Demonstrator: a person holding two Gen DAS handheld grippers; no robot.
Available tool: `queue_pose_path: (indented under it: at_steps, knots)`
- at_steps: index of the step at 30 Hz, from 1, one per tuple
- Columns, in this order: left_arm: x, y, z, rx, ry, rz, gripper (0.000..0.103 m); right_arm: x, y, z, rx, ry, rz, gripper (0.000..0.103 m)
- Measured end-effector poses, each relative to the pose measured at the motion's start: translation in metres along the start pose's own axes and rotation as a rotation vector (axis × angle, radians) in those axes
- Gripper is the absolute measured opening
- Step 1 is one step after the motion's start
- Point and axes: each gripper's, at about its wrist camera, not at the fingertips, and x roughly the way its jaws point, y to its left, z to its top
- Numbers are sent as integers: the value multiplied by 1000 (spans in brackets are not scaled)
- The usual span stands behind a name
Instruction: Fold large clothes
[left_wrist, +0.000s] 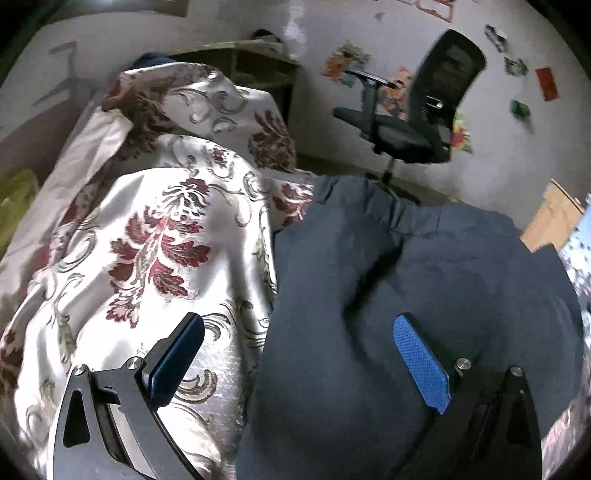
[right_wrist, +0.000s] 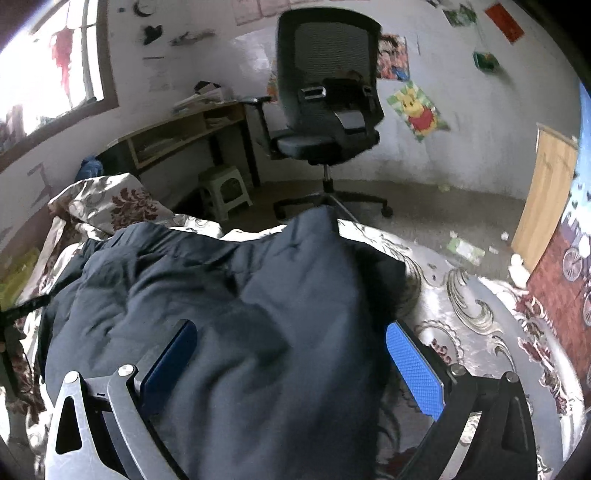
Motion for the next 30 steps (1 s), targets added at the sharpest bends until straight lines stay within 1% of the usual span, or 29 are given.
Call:
queue_pose_path:
  at_steps: [3,4,5,7,9,11,14,20,22,26,30]
  knots:
    - [5,8,-3,25,36,-68,101,10,-22,1,59,50,47,103]
    - [7,12,-4,26,52,-103,101,15,-29,0,80,70,54,103]
    - [9,16,-5,23,63,-132,101,19,-34,-1,96,85,59,103]
    - [13,25,-8,2,81,-198,101,31,-45,-4,127,134,101,103]
    - [19,31,-7,-23,102,-240,101,39,-52,-7,142,157,86,103]
    - [25,36,-5,-46,126,-273,101,47,-58,-11,170,173,115,103]
    - [32,37,1,-63,131,-326,100,58,-64,-16,205,196,168,103]
    - [54,20,12,-36,189,-409,101,74,-72,-18,251,256,252,103]
    - [62,21,15,-54,207,-426,100,76,-76,-19,268,269,270,103]
    - [80,24,18,-83,260,-459,102,78,-78,-16,278,294,290,103]
    - [88,29,20,-120,306,-482,102,82,-75,-12,280,304,283,103]
